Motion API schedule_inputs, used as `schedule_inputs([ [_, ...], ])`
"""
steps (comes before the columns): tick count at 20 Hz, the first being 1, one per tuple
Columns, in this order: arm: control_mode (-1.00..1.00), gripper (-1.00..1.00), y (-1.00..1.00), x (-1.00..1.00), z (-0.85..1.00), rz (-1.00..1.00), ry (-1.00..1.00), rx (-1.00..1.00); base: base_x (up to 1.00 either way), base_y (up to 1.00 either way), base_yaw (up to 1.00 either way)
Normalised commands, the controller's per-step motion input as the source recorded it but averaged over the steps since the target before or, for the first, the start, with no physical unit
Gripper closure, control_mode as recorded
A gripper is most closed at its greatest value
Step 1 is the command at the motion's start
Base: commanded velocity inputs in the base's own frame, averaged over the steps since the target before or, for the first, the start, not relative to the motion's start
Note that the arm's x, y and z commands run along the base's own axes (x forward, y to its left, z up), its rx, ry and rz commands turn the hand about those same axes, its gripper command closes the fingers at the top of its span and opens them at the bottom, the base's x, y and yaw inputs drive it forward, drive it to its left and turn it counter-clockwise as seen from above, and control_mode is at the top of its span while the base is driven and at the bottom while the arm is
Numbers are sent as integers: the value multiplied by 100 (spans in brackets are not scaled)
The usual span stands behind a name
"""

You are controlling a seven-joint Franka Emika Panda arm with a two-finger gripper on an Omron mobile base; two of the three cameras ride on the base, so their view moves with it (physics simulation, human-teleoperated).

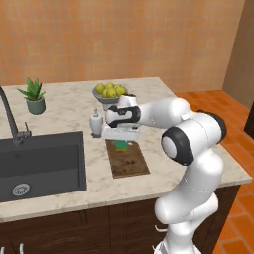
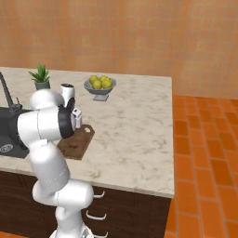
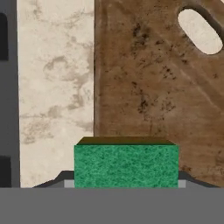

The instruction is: Pick up the sponge from the counter and clean the cutting board by briefly scrubbing or pressing down on the cutting board. Once finished, release the sponge.

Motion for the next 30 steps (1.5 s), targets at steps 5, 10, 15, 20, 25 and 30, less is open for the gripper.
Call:
schedule_inputs([
  [5,-100,100,20,34,-47,0,3,-10,0,0,0],
  [10,-100,100,6,25,-17,0,0,-1,0,0,0],
  [15,-100,100,0,11,-19,0,0,-1,0,0,0],
  [20,-100,100,0,21,-29,0,0,-1,0,0,0],
  [25,-100,100,0,21,-20,0,0,0,0,0,0],
  [30,-100,100,0,12,-20,0,0,0,0,0,0],
])
